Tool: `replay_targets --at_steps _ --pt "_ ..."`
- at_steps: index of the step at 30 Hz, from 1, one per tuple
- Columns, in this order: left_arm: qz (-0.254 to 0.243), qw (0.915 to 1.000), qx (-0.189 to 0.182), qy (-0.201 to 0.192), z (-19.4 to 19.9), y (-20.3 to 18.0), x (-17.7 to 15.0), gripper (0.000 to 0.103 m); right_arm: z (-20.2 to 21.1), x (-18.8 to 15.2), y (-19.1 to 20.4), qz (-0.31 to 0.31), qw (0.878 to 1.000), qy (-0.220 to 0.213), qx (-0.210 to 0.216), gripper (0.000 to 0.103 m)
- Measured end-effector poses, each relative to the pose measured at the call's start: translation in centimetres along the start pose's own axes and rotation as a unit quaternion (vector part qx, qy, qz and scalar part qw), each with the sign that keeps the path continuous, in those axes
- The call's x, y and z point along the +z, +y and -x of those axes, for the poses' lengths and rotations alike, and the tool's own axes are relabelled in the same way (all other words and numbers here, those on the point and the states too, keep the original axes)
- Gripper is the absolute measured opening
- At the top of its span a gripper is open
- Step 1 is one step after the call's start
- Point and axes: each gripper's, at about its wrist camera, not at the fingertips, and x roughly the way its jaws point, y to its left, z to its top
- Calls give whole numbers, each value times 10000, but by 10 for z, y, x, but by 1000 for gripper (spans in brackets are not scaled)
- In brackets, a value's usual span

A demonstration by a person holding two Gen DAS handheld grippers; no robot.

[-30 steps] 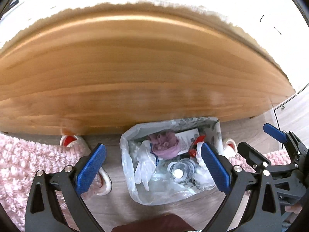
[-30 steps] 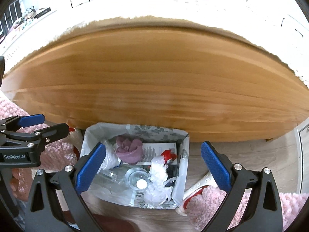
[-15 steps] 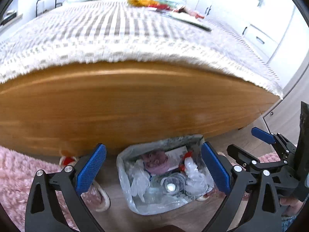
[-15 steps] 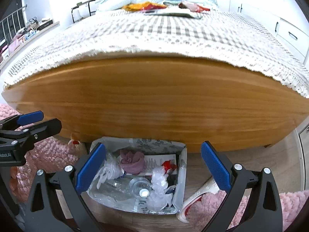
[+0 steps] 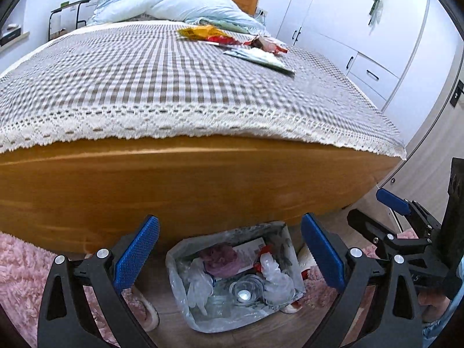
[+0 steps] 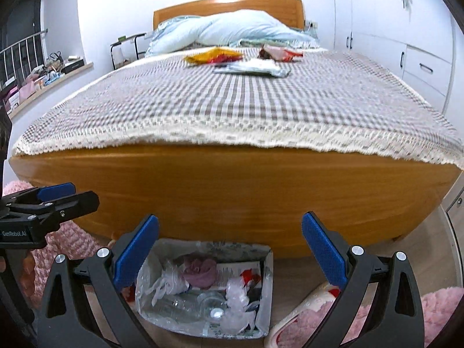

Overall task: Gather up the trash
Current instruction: 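Raise both open tools out of the trash bag back over the bed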

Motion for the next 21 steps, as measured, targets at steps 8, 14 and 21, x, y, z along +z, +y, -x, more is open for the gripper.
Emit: replay_targets --at_steps 8,14,21 --pt "-58 9995 13 -296 9 0 20 94 9 17 -9 79 9984 -530 -175 95" --pt "-164 9986 -93 -492 6 -1 44 94 4 37 -16 241 9950 -891 -391 95" --pt "-210 9964 -231 -794 -6 -4 81 95 -21 70 -18 468 9918 -1135 -367 95"
